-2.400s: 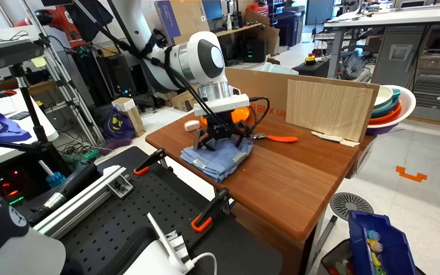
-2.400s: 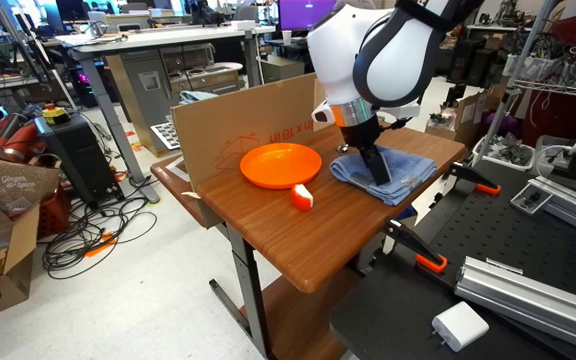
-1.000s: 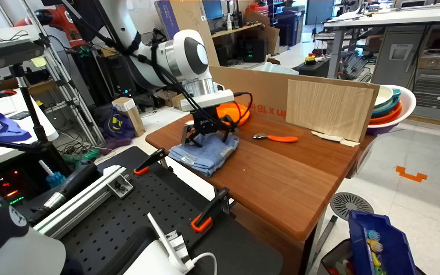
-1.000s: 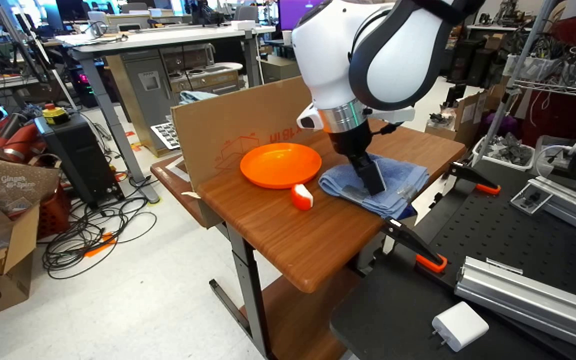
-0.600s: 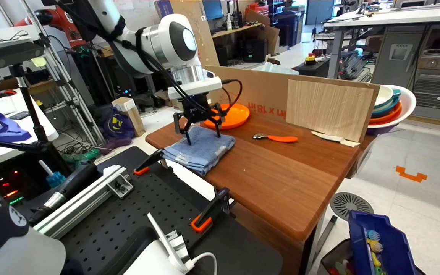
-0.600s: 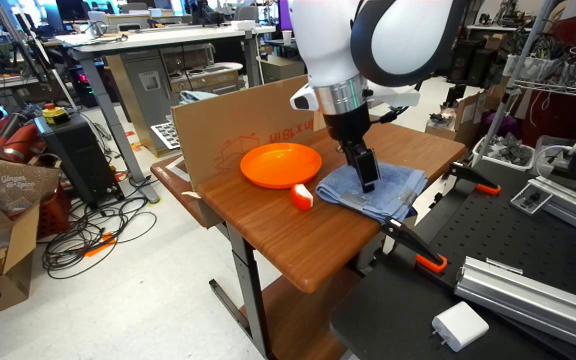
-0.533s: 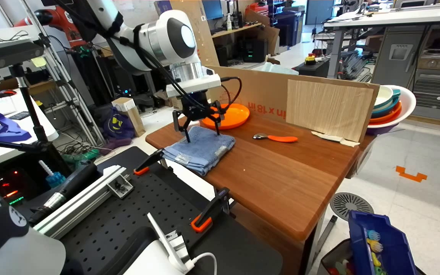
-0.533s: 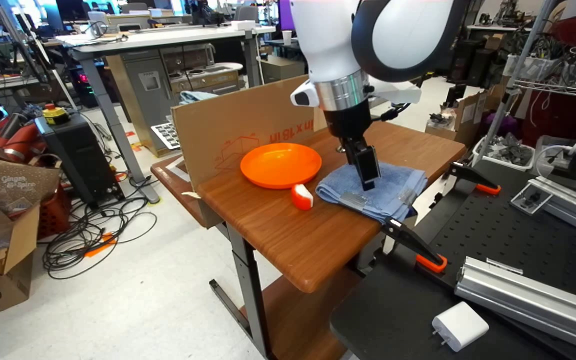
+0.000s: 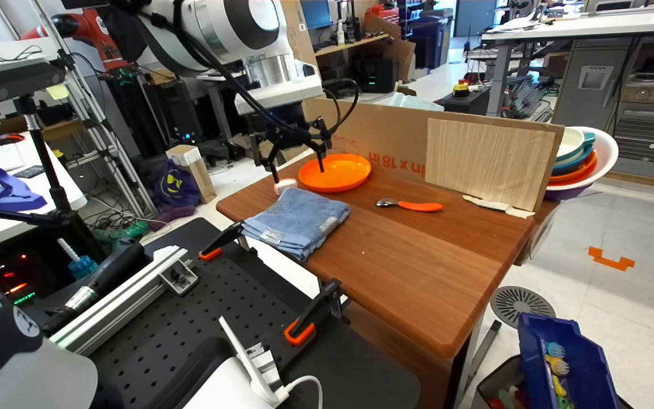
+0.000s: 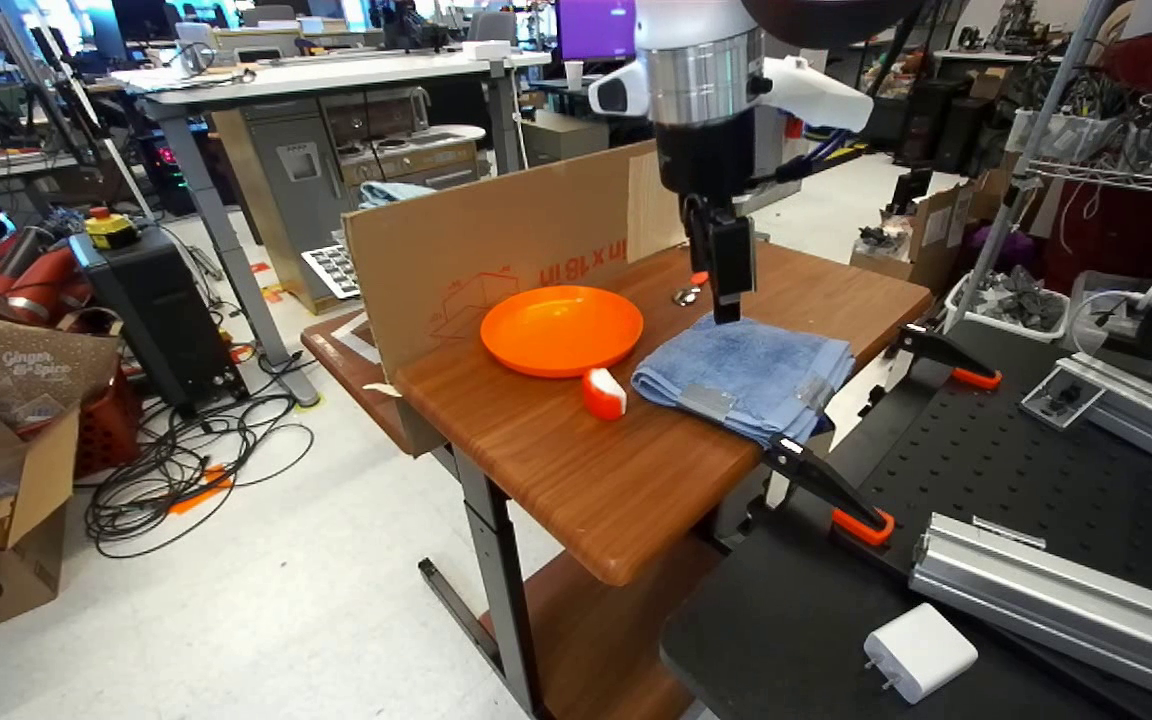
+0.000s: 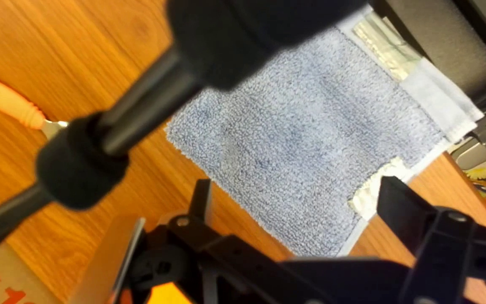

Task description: Slide the towel to the left

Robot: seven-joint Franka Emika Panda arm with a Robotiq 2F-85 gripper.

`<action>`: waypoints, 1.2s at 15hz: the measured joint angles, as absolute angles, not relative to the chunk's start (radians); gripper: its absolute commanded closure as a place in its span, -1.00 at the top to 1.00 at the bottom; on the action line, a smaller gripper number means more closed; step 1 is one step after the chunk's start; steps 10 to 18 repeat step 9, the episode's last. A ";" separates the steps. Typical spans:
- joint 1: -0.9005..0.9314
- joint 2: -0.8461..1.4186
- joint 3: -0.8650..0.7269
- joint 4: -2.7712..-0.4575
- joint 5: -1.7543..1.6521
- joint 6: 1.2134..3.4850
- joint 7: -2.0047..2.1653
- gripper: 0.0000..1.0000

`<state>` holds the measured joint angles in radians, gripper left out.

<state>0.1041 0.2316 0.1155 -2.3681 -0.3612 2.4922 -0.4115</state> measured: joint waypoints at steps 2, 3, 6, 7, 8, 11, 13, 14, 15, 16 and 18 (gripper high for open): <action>0.101 0.214 0.114 -2.373 -0.352 2.494 -0.417 1.00; 0.098 0.211 0.114 -2.373 -0.352 2.494 -0.420 1.00; 0.094 0.211 0.114 -2.376 -0.352 2.494 -0.423 1.00; 0.094 0.211 0.114 -2.376 -0.352 2.495 -0.423 1.00; 0.094 0.211 0.114 -2.376 -0.351 2.495 -0.423 1.00; 0.094 0.211 0.114 -2.376 -0.351 2.495 -0.423 1.00; 0.094 0.211 0.114 -2.376 -0.351 2.495 -0.423 1.00; 0.094 0.211 0.114 -2.376 -0.351 2.495 -0.423 1.00; 0.094 0.211 0.114 -2.376 -0.351 2.495 -0.423 1.00; 0.094 0.211 0.114 -2.376 -0.351 2.495 -0.423 1.00; 0.094 0.211 0.114 -2.376 -0.351 2.495 -0.423 1.00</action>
